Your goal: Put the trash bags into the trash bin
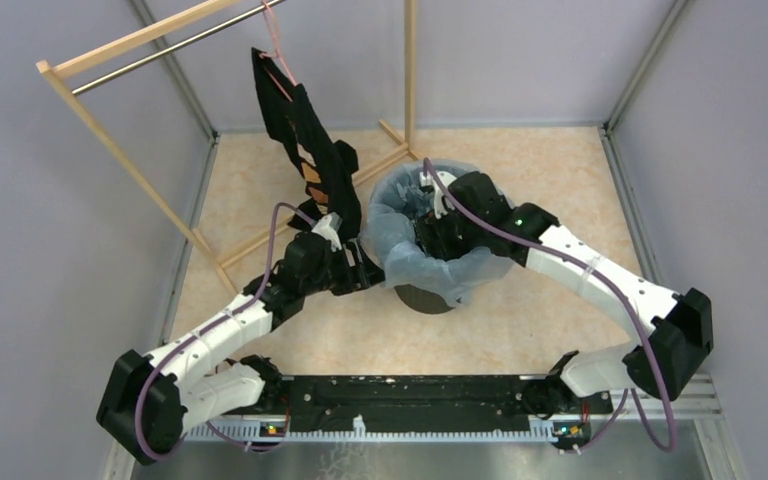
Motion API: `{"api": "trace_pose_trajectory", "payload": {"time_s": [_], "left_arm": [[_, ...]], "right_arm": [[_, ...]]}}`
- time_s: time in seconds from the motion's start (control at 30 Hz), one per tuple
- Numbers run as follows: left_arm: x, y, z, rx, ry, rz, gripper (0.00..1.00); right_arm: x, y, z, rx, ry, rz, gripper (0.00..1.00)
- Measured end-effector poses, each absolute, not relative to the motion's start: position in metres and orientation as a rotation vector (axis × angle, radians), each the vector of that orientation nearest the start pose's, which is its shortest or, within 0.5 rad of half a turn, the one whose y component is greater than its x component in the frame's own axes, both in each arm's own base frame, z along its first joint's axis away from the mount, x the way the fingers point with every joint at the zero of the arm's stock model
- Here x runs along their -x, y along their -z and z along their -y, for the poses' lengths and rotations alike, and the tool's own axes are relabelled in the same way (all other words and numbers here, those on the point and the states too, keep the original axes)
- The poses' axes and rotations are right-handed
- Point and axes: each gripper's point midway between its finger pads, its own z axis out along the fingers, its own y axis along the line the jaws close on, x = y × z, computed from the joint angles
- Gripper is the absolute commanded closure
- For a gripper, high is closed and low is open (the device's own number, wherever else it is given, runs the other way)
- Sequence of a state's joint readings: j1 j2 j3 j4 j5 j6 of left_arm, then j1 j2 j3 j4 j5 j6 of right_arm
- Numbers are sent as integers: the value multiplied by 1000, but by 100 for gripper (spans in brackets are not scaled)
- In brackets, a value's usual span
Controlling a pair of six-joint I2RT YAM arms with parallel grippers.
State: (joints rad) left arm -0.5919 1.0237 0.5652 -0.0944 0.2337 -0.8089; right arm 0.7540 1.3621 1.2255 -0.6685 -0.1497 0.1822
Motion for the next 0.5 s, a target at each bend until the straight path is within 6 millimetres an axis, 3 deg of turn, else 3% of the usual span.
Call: {"api": "trace_pose_trajectory", "payload": {"time_s": [0.13, 0.3, 0.5], "left_arm": [[-221, -131, 234, 98, 1031, -2307, 27], [-220, -130, 235, 93, 1031, -2310, 27], [-218, -123, 233, 80, 1014, -2323, 26]], "right_arm": [[-243, -199, -268, 736, -597, -2304, 30], [-248, -200, -270, 674, -598, -2300, 40], [-247, -229, -269, 619, -641, -2232, 35]]}}
